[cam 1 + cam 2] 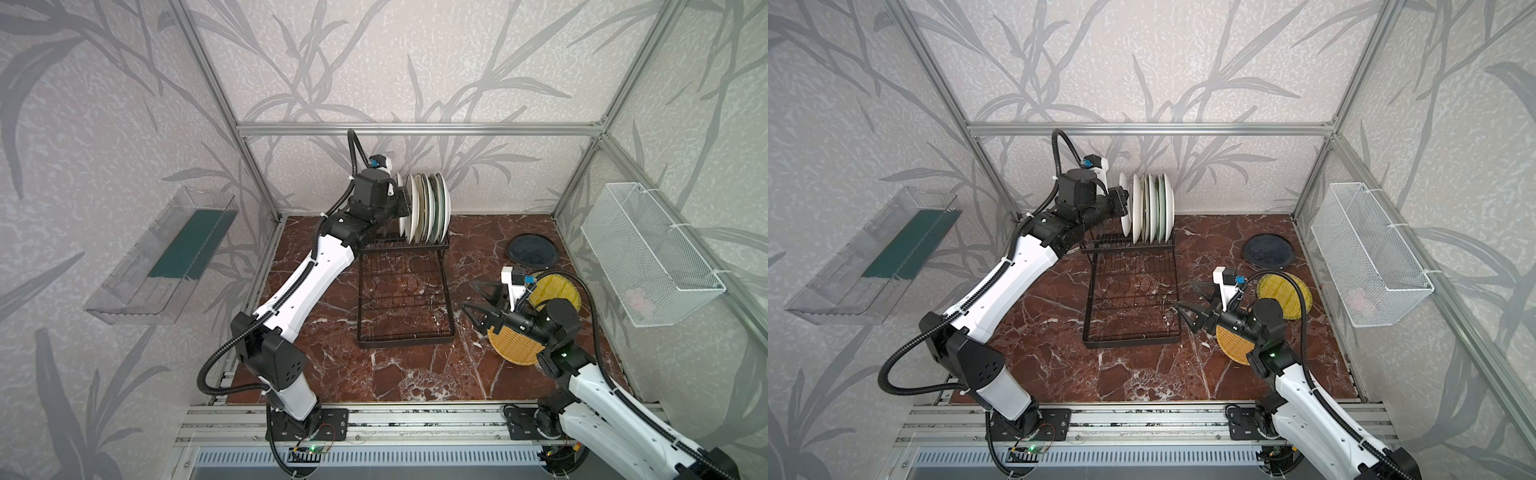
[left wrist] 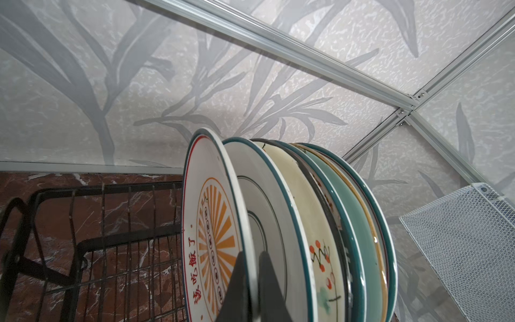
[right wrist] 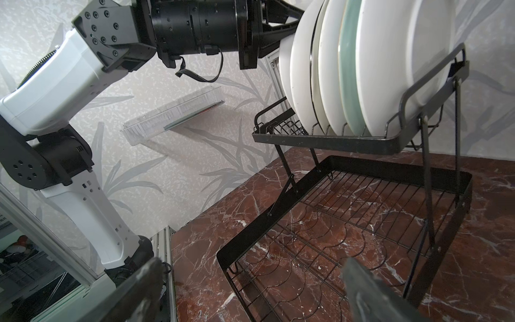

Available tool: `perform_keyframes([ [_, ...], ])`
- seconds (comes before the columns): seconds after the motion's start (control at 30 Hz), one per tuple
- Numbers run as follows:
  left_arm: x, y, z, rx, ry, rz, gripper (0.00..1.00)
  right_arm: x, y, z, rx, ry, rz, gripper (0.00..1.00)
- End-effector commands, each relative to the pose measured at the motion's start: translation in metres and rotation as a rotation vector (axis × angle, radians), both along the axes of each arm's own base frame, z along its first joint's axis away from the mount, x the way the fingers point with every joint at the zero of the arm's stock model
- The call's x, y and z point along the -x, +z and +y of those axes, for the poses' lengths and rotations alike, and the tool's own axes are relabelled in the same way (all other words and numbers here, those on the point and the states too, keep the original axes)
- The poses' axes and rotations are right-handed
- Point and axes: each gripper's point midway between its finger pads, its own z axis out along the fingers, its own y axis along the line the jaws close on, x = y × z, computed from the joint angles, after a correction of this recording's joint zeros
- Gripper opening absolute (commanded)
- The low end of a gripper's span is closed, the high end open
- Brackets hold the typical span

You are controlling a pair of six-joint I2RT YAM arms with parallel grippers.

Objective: Load plates into a dish rack
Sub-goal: Place the plate on the dish rack.

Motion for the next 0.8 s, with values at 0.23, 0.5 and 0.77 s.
perform_keyframes([
  [0.23,-0.009,-0.01,0.005,-0.017,0.031,-0.022,0.0,0.0,0.006,0.002,0.002,0.002,-0.018,0.99],
  [0.5,-0.01,-0.02,0.003,-0.034,0.02,-0.011,0.0,0.0,0.005,0.002,0.004,0.002,-0.015,0.99],
  [0.77,-0.009,-0.018,0.001,-0.021,0.013,-0.013,0.03,0.0,0.005,0.002,0.006,0.001,-0.013,0.99],
])
